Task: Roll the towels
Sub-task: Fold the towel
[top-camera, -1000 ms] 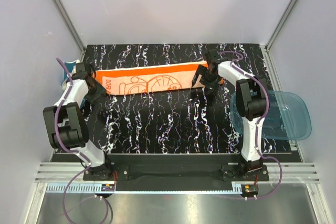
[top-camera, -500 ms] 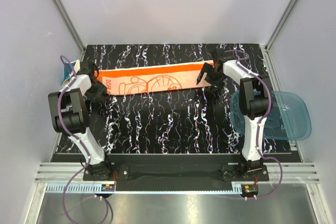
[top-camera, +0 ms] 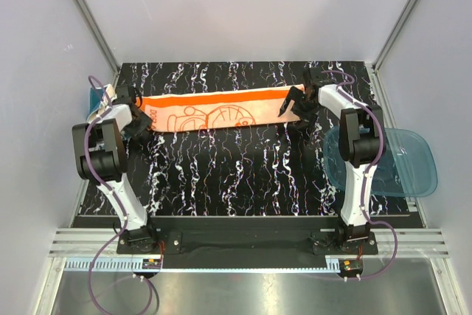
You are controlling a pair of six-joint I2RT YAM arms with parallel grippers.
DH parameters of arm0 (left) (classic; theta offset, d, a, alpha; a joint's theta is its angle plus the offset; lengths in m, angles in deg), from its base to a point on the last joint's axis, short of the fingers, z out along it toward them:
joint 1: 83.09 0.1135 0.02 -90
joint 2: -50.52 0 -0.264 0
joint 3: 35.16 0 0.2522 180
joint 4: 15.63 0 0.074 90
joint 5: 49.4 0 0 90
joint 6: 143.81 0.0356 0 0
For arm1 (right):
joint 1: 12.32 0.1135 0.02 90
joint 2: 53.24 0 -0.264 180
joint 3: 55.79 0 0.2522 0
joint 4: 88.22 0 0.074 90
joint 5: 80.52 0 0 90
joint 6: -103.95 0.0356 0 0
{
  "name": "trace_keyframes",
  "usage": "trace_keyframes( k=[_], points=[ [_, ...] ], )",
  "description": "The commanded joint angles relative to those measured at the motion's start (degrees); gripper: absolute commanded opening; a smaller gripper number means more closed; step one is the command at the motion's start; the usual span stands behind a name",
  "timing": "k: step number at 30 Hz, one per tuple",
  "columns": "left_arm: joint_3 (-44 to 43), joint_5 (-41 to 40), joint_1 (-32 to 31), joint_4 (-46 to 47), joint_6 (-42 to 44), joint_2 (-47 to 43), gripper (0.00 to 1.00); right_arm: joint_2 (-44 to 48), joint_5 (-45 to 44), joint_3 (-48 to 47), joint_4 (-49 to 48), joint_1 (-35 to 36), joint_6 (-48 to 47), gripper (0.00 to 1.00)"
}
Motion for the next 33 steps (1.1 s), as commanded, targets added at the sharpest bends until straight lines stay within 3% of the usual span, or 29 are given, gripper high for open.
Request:
trace_keyframes(
  k=[1,14,17,25,33],
  points=[
    [-1.1,-0.9,-1.2,5.1,-0.2,0.1,0.51,-3.3,-0.7,1.6,-1.8,-0.6,-1.9,0.97],
    [3.0,0.5,-2.1,9.7,0.4,-3.1,0.51,-3.5,-0.3,2.2,-2.7,-0.6,-2.0,0.97],
    [5.2,2.2,-2.1,14.4,-0.2,-4.6,0.50,-3.1,-0.4,2.7,-2.9,-0.6,-2.2,0.97],
    [2.6,4.0,-2.2,13.8,-0.3,-0.8,0.58,-3.5,-0.4,2.4,-3.0,-0.7,-2.3,0.97],
    [3.4,5.8,-2.3,20.2,-1.0,0.1,0.47,-3.5,-0.5,2.6,-3.0,-0.7,-2.4,0.96]
  ],
)
